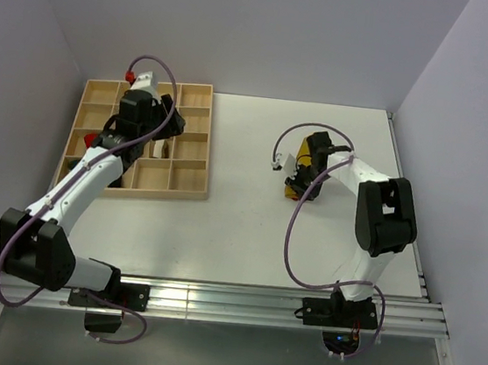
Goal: Roll the socks
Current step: Roll the sock at the center of the board.
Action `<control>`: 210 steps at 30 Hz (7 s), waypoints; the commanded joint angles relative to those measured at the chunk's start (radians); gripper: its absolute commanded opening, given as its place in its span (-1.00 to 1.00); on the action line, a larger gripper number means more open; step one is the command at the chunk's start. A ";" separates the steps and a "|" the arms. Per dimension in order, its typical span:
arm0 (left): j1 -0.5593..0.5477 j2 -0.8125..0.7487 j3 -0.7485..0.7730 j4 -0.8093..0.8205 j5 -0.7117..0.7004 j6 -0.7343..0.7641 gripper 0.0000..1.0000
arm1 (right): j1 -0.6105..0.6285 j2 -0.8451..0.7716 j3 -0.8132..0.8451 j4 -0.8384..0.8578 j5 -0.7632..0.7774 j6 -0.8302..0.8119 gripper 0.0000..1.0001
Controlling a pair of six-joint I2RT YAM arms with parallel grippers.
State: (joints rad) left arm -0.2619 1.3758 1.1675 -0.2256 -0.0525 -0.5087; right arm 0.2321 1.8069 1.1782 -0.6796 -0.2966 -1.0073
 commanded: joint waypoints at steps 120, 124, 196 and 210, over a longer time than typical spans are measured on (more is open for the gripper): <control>-0.565 0.747 0.027 0.128 0.822 -0.467 -0.99 | -0.167 -0.523 -0.339 -0.011 -0.371 0.070 0.03; -0.551 0.761 0.052 0.095 0.838 -0.481 -0.99 | -0.033 -0.619 -0.439 0.072 -0.297 0.067 0.15; -0.476 0.562 -0.091 0.333 0.596 -0.531 -0.41 | -0.062 0.167 -0.022 -0.385 -0.486 0.058 -0.46; -0.706 0.365 -0.178 0.440 -0.093 0.120 -0.28 | -0.116 0.351 0.139 -0.621 -0.539 -0.045 -0.46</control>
State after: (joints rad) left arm -0.8730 1.8065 1.0412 0.1097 0.0956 -0.6315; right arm 0.1329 2.1254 1.2778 -1.2377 -0.8452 -0.9878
